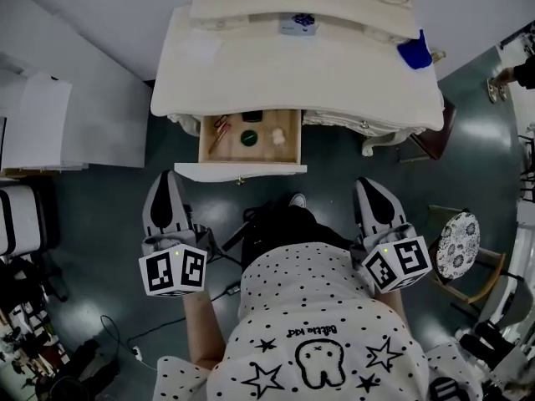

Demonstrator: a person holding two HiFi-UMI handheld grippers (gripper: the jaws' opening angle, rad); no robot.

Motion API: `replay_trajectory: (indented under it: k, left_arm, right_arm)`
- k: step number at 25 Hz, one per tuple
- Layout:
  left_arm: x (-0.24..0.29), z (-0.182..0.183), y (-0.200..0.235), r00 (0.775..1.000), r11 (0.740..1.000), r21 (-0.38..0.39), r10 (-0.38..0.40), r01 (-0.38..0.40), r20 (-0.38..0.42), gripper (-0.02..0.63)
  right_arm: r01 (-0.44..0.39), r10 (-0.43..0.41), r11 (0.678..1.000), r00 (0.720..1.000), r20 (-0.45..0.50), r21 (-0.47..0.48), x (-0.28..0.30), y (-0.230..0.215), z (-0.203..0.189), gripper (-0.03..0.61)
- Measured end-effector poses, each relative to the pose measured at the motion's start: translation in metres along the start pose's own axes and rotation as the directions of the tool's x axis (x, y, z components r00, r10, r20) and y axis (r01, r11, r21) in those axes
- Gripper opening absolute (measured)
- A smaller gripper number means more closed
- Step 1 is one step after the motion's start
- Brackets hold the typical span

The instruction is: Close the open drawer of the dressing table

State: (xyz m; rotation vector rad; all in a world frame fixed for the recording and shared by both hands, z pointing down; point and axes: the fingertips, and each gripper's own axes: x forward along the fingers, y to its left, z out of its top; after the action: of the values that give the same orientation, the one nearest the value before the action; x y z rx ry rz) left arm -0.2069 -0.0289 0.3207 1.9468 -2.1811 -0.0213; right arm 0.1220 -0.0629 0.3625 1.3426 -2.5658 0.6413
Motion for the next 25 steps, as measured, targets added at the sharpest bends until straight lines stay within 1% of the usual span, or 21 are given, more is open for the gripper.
replay_trajectory:
  k: [2,5,9,12,15,17,18,21,24,25]
  left_arm:
    - [0.000,-0.007,0.000,1.000,1.000,-0.003,0.018,-0.018,-0.015,0.012]
    - [-0.005,-0.022,0.004,0.998,0.999,-0.004,0.040,-0.040,-0.057,0.012]
    - [-0.006,-0.052,0.006,0.989,0.999,0.026,0.037,-0.034,-0.141,0.012]
    - [-0.008,-0.081,0.006,0.975,0.999,0.048,0.021,-0.011,-0.222,0.013]
    - [-0.007,-0.110,0.007,0.952,0.999,0.043,-0.004,0.018,-0.305,0.012]
    - [-0.004,-0.132,0.007,0.927,0.998,0.047,-0.030,0.051,-0.374,0.013]
    - [-0.002,-0.144,0.006,0.909,0.996,0.052,-0.045,0.073,-0.414,0.013]
    - [0.001,-0.186,0.006,0.840,0.991,0.029,-0.098,0.134,-0.533,0.014]
    - [0.002,-0.225,0.007,0.772,0.985,-0.002,-0.137,0.174,-0.621,0.015]
    - [0.002,-0.238,0.007,0.749,0.983,-0.011,-0.148,0.185,-0.646,0.028]
  right_arm:
    - [0.000,0.000,1.000,1.000,-0.005,0.004,0.001,-0.010,-0.001,0.009]
    - [-0.010,0.010,1.000,1.000,-0.018,0.005,0.001,-0.015,-0.005,0.009]
    - [-0.006,0.006,1.000,1.000,-0.025,0.002,0.001,-0.021,-0.006,0.009]
    - [0.007,-0.007,1.000,1.000,-0.026,-0.001,-0.002,-0.022,-0.006,0.009]
    - [0.023,-0.023,1.000,0.999,-0.026,-0.002,-0.004,-0.023,-0.004,0.009]
    - [0.031,-0.031,1.000,0.999,-0.024,0.002,-0.004,-0.023,-0.003,0.009]
    - [0.033,-0.033,0.999,0.999,-0.025,0.005,-0.004,-0.023,-0.003,0.009]
    - [0.036,-0.036,0.999,0.999,-0.029,0.006,-0.004,-0.023,-0.004,0.009]
    - [0.041,-0.041,0.999,0.999,-0.029,0.007,-0.006,-0.023,-0.007,0.009]
    - [0.043,-0.043,0.999,0.999,-0.032,0.009,-0.007,-0.023,-0.009,0.009]
